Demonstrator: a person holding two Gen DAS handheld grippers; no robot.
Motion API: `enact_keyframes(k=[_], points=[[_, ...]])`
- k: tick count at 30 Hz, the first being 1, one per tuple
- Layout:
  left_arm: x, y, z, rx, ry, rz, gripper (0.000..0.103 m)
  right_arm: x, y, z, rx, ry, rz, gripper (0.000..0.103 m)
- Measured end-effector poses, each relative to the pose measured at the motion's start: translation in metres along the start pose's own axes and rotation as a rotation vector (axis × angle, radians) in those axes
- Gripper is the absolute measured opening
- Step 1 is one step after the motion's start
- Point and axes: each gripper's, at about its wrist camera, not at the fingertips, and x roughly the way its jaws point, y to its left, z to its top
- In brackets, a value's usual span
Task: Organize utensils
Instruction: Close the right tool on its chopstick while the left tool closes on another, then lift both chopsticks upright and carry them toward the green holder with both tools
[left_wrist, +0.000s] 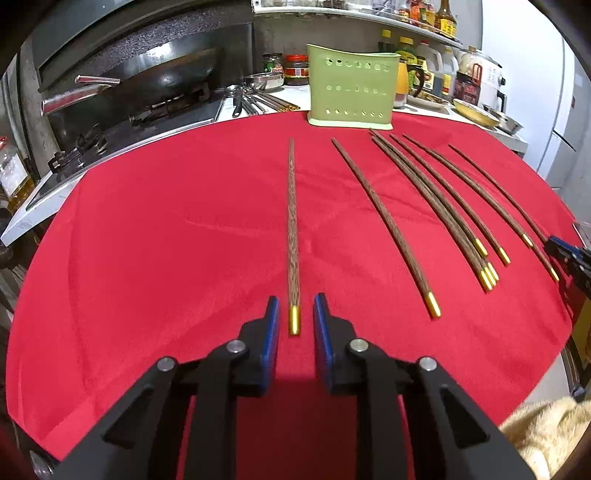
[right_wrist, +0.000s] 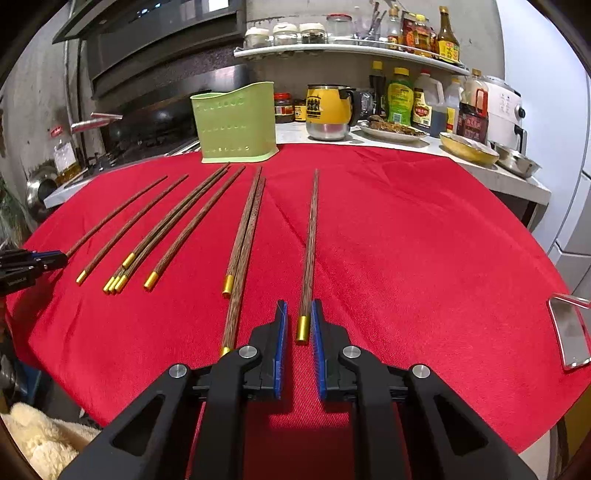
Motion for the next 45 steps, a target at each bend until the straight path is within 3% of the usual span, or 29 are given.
enact_keyframes(k=[5,7,11,17,22,27,35,45], points=[[0.003,-0.004,0.002,0.015,-0.003,0.068,0.007,-0.003,-0.002,-0.004,0.009,-0.013,0.003,0.014],[0.002,-0.002,0.003,0.004,0.001,0.062,0.007,-0.003,-0.003,-0.004,0.016,-0.022,-0.001,0.008],[-0.012,-0.002,0.006,-0.011,-0.043,0.05,0.007,-0.006,-0.007,0.0,0.053,-0.018,0.012,0.007],[-0.072,-0.004,0.025,-0.004,-0.233,0.046,0.007,-0.044,-0.003,0.023,0.032,-0.112,0.006,0.007],[-0.13,0.0,0.05,-0.005,-0.417,0.035,0.007,-0.084,-0.003,0.063,0.041,-0.234,0.019,0.007],[-0.166,0.002,0.072,0.0,-0.533,0.034,0.007,-0.109,-0.003,0.104,0.037,-0.302,0.018,0.007],[-0.167,0.003,0.09,-0.008,-0.544,0.021,0.007,-0.124,-0.005,0.145,0.015,-0.323,-0.003,0.007],[-0.157,0.012,0.102,-0.013,-0.489,-0.016,0.007,-0.107,-0.006,0.177,-0.006,-0.319,-0.013,0.007]])
